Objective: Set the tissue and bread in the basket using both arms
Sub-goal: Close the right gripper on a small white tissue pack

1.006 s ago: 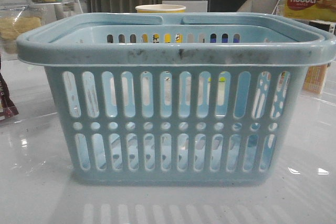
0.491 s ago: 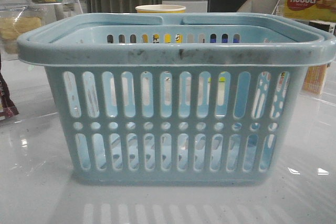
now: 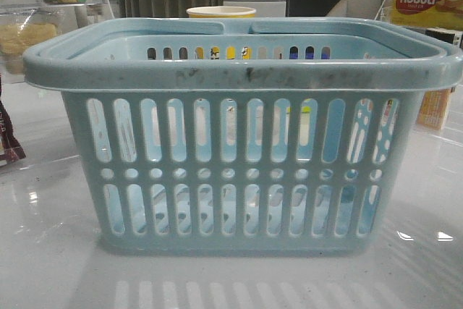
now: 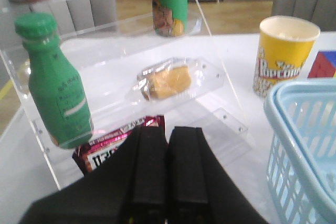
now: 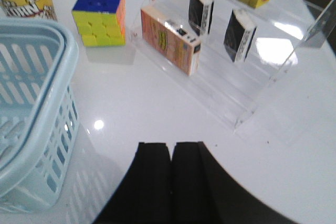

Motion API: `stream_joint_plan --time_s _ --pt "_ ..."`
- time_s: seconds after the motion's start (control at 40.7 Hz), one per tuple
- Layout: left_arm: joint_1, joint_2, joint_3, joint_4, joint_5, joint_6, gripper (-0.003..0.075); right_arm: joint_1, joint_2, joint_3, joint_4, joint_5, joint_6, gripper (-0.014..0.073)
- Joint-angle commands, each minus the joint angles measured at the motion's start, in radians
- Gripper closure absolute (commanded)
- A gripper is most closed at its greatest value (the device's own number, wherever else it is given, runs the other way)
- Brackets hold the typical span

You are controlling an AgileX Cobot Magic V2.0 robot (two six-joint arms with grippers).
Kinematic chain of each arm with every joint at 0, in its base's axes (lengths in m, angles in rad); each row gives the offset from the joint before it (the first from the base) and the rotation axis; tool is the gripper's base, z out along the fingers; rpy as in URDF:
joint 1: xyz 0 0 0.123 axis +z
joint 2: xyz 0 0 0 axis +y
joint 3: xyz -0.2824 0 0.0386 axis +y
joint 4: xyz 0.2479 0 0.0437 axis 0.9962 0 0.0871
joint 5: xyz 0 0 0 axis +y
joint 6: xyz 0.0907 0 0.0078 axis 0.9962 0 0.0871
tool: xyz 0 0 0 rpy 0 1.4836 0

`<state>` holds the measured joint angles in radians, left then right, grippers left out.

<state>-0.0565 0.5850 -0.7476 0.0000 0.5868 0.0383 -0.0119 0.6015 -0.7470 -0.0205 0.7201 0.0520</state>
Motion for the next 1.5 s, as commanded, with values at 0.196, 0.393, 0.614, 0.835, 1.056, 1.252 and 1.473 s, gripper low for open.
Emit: stream_joint_plan --time_s 0.196,0.393,0.614,0.835,1.056,1.252,1.473 --pt "-0.007 0.152 -0.016 0.0 -0.027 -0.012 0.0627 0.003 0.169 -0.033 0.001 -0.028 -0.003 0.0547" --pt "-0.007 0.195 -0.016 0.014 -0.049 -0.008 0.0402 0.003 0.245 -0.033 0.001 -0.031 -0.003 0.0203" --pt "-0.007 0.195 -0.016 0.014 -0.084 -0.008 0.0183 -0.007 0.322 -0.048 -0.013 -0.077 -0.002 -0.0001" --pt "-0.007 0.195 -0.016 0.014 -0.084 -0.008 0.0228 -0.146 0.453 -0.179 -0.013 -0.114 0.015 -0.0001" --pt "-0.007 0.195 -0.016 0.014 -0.084 -0.008 0.0281 -0.227 0.621 -0.353 -0.012 -0.124 0.015 -0.0001" --pt "-0.007 0.195 -0.016 0.014 -0.082 -0.008 0.0318 -0.234 0.776 -0.479 0.008 -0.135 0.015 -0.0001" --pt "-0.007 0.195 -0.016 0.014 -0.08 -0.008 0.0319 -0.236 0.909 -0.549 0.008 -0.203 0.015 -0.0001"
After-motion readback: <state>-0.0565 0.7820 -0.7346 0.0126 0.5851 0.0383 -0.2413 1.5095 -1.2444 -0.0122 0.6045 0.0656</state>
